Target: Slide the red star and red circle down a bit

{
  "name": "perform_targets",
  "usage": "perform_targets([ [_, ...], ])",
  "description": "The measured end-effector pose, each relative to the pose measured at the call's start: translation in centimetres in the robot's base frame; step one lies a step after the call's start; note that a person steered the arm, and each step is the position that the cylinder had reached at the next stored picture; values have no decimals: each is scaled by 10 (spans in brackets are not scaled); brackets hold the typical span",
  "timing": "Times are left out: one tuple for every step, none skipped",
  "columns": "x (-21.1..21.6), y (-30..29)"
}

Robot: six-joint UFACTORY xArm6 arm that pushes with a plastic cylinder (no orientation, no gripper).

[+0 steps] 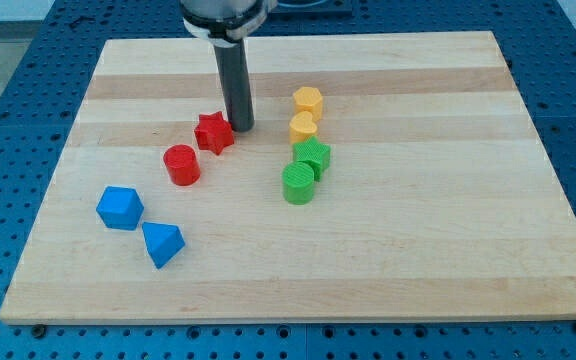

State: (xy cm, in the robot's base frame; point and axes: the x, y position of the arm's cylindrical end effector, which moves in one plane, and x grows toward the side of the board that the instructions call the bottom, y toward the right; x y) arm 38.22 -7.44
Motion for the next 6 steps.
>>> perform_targets([
  [26, 0],
  [46, 0],
  [44, 9],
  [15, 27],
  [0, 24],
  [0, 11],
])
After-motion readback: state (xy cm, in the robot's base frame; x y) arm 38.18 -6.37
